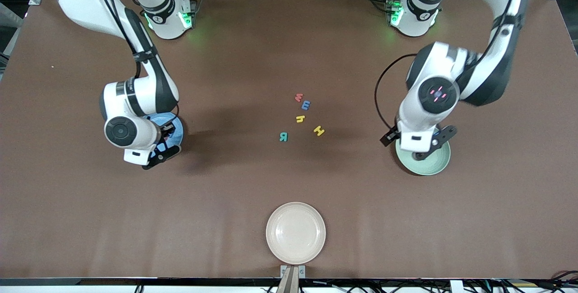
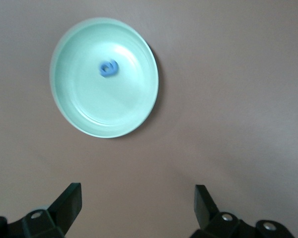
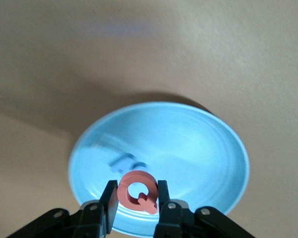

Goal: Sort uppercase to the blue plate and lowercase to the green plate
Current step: 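Move the pink Q onto the blue plate with the right gripper, then move both grippers back over the remaining letters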

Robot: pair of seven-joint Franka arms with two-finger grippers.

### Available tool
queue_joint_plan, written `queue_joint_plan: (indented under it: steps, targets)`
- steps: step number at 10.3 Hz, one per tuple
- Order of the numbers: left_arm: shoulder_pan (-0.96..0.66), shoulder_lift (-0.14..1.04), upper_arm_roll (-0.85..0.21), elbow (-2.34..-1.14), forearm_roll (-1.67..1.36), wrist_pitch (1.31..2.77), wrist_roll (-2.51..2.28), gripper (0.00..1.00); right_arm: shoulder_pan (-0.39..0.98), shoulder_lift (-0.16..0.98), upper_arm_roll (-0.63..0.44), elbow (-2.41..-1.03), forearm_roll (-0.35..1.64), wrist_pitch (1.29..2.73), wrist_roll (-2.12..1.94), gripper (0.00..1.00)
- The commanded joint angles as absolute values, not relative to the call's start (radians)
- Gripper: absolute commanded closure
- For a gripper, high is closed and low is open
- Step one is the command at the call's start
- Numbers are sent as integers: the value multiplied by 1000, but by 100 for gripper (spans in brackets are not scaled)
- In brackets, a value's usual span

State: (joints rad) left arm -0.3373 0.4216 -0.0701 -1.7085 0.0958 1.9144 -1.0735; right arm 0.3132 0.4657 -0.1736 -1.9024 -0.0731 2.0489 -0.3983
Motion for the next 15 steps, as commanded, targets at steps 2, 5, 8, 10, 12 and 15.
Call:
queue_joint_plan:
  steps: [2, 5, 8, 10, 12, 15]
  targets:
    - [-399, 565, -66, -1657, 94, 2051, -1168, 0, 316, 486, -207, -1905, -78, 2071, -459, 17]
    - [-527, 574, -71, -1621, 89, 2072, -1306, 0, 321, 485, -206, -1899, -61, 2059, -398, 1]
    - [-648, 630, -72, -1624, 81, 2072, -1590, 0, 360, 465, -129, -1884, -60, 2025, -154, 1]
    - [-658, 663, -78, -1634, 23, 2120, -1751, 0, 360, 449, -19, -1875, -60, 2026, 31, 1]
    - [-661, 667, -78, -1634, -29, 2198, -1903, 0, 360, 449, 56, -1862, -58, 2040, 160, 1]
    - [-745, 658, -78, -1637, -25, 2226, -2086, 0, 406, 459, 115, -1864, -8, 2137, 383, 1]
